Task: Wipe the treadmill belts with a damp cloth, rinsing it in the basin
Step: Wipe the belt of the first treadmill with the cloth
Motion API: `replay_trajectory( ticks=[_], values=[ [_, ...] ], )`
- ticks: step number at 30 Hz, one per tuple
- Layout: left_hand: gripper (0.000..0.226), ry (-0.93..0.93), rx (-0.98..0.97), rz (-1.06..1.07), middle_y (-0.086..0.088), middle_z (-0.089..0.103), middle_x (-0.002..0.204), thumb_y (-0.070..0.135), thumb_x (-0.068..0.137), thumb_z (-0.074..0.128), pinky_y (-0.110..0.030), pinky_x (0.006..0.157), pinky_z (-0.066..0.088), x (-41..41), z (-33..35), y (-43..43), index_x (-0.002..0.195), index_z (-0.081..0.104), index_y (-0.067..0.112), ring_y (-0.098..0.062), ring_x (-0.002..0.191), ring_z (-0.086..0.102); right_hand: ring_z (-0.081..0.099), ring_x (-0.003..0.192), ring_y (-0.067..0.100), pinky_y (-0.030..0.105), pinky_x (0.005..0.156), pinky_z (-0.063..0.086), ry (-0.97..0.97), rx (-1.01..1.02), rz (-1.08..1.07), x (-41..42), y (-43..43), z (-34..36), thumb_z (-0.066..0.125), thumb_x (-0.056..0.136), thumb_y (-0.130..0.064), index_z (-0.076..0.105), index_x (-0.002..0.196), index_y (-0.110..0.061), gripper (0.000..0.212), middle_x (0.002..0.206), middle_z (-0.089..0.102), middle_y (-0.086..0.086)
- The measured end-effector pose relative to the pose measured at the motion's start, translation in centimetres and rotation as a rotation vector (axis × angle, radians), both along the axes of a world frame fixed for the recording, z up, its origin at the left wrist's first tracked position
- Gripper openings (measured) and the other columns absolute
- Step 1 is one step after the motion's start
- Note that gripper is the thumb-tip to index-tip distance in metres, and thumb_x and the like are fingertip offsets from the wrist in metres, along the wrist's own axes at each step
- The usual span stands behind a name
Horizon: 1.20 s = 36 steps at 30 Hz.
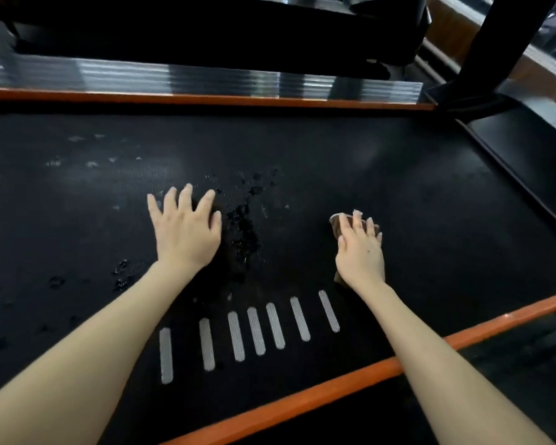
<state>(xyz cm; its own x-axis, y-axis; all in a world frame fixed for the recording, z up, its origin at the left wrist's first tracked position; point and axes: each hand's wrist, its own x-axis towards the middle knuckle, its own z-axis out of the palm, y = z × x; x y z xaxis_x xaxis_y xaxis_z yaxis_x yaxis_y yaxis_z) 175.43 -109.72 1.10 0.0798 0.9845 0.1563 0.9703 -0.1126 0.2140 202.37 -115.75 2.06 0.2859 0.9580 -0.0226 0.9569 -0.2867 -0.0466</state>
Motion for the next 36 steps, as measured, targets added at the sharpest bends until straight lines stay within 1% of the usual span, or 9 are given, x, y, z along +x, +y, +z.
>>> replay_trajectory(
  ticks=[7,12,15,17,21,23,26,30,36],
  values=[
    [0.052,0.053,-0.075,-0.002,-0.007,0.022,0.157,0.045,0.099,0.025,-0.061,0.114,-0.001,-1.3,-1.7,3.4,0.148,0.029,0.029,-0.036,0.144,0.01,0.009,0.144,0.036,0.05,0.117,0.014,-0.008,0.013,0.091,-4.6,10.2,0.0,0.035,0.098,-0.016,0.018,0.148,-0.016,0.053,0.157,0.011,0.012],
    [0.059,0.062,-0.078,-0.003,-0.009,0.036,0.151,0.05,0.09,0.021,-0.064,0.111,0.008,-1.6,-2.1,3.8,0.141,0.043,0.03,-0.039,0.14,0.022,0.033,0.134,0.04,0.052,0.112,0.025,0.134,0.096,0.609,-10.2,7.9,-1.3,0.031,0.09,-0.017,0.044,0.138,-0.013,0.049,0.146,0.039,0.016],
    [0.059,0.06,-0.077,0.005,-0.01,0.04,0.148,0.05,0.089,0.022,-0.064,0.111,0.012,-1.5,-2.0,3.6,0.139,0.047,0.03,-0.039,0.139,0.026,0.031,0.137,0.034,0.048,0.112,0.021,0.185,0.001,0.78,-7.3,8.1,-1.1,0.042,0.087,-0.021,0.045,0.139,-0.021,0.052,0.15,0.035,0.009],
    [0.058,0.056,-0.072,0.008,-0.011,0.042,0.146,0.049,0.09,0.023,-0.064,0.111,0.014,-1.4,-1.8,3.5,0.137,0.049,0.029,-0.039,0.138,0.029,0.028,0.138,0.034,0.049,0.111,0.021,0.048,0.0,0.66,-4.0,11.5,-0.9,0.058,0.079,-0.015,0.038,0.143,-0.024,0.068,0.154,0.028,0.005],
    [0.056,0.056,-0.068,0.009,-0.011,0.043,0.146,0.048,0.091,0.026,-0.064,0.111,0.014,-1.3,-2.0,3.5,0.137,0.049,0.028,-0.04,0.137,0.029,0.013,0.142,0.037,0.052,0.116,0.013,0.086,0.047,0.061,-1.7,19.5,0.0,0.041,0.094,-0.01,0.028,0.146,-0.018,0.054,0.156,0.017,0.01],
    [0.055,0.06,-0.072,0.016,-0.01,0.041,0.147,0.048,0.091,0.026,-0.063,0.111,0.013,-1.3,-2.1,3.6,0.138,0.048,0.029,-0.039,0.138,0.027,0.017,0.14,0.039,0.053,0.114,0.017,0.059,0.074,0.086,-5.1,20.9,-0.2,0.04,0.094,-0.014,0.029,0.144,-0.015,0.051,0.154,0.021,0.014],
    [0.055,0.063,-0.077,0.013,-0.01,0.041,0.147,0.048,0.091,0.025,-0.064,0.111,0.013,-1.4,-2.2,3.7,0.138,0.048,0.03,-0.039,0.138,0.028,0.031,0.132,0.039,0.056,0.106,0.029,0.029,0.169,0.473,-11.1,18.0,-1.8,0.038,0.088,-0.014,0.038,0.137,-0.012,0.049,0.147,0.034,0.016],
    [0.055,0.059,-0.074,0.008,-0.01,0.044,0.145,0.048,0.091,0.025,-0.064,0.11,0.017,-1.5,-2.1,3.6,0.136,0.051,0.028,-0.039,0.136,0.031,0.019,0.142,0.031,0.05,0.114,0.013,0.123,0.079,0.745,-9.7,15.1,-0.9,0.035,0.091,-0.014,0.033,0.146,-0.021,0.055,0.156,0.023,0.004],
    [0.055,0.055,-0.053,0.006,-0.012,0.046,0.143,0.047,0.09,0.028,-0.065,0.109,0.018,-1.4,-2.1,3.6,0.135,0.052,0.027,-0.04,0.135,0.033,0.013,0.143,0.035,0.051,0.116,0.01,0.056,0.083,0.057,-1.9,25.5,-0.1,0.04,0.095,-0.012,0.024,0.148,-0.019,0.056,0.157,0.017,0.009]
  ],
)
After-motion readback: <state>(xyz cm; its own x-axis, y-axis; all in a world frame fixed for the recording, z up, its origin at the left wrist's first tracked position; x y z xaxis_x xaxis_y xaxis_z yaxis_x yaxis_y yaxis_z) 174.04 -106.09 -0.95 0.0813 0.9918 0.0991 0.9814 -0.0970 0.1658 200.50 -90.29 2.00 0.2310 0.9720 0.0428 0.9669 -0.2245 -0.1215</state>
